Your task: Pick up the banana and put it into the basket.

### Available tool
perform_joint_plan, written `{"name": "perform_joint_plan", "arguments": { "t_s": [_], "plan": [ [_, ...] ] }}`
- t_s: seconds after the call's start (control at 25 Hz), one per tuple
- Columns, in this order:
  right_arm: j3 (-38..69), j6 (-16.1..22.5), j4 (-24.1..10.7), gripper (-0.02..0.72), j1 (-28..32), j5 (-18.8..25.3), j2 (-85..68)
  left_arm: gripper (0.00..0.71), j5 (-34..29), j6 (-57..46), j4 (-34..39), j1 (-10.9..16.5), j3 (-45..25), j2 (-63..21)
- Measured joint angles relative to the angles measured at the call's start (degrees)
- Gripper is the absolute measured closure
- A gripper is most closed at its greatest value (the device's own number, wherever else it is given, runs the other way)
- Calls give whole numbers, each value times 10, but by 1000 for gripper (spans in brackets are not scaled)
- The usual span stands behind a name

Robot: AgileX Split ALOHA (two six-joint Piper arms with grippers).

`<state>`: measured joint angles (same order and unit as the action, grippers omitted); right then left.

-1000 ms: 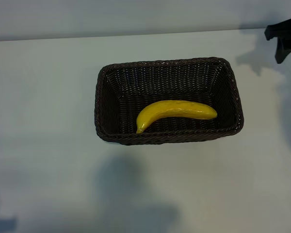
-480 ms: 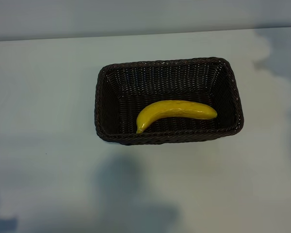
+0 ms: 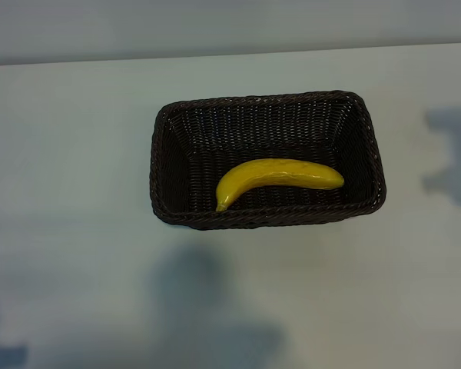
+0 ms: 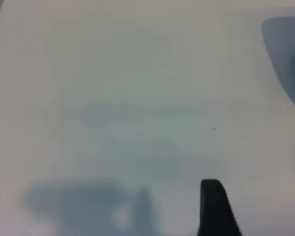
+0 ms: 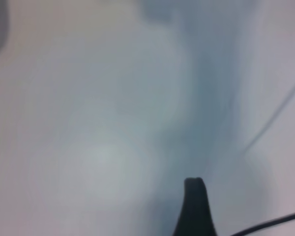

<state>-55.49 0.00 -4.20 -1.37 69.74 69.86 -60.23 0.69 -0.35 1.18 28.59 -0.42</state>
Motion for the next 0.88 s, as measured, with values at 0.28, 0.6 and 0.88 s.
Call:
{"name": "perform_joint_plan", "arguments": {
  "t_s": [0.28, 0.6, 0.88],
  "plan": [
    [195, 0, 5, 158, 0, -36, -143, 264, 0, 0, 0, 0, 0, 0],
    [258, 0, 7, 158, 0, -62, -273, 264, 0, 0, 0, 0, 0, 0],
    [276, 0, 8, 158, 0, -82, -320, 264, 0, 0, 0, 0, 0, 0]
  ]
}}
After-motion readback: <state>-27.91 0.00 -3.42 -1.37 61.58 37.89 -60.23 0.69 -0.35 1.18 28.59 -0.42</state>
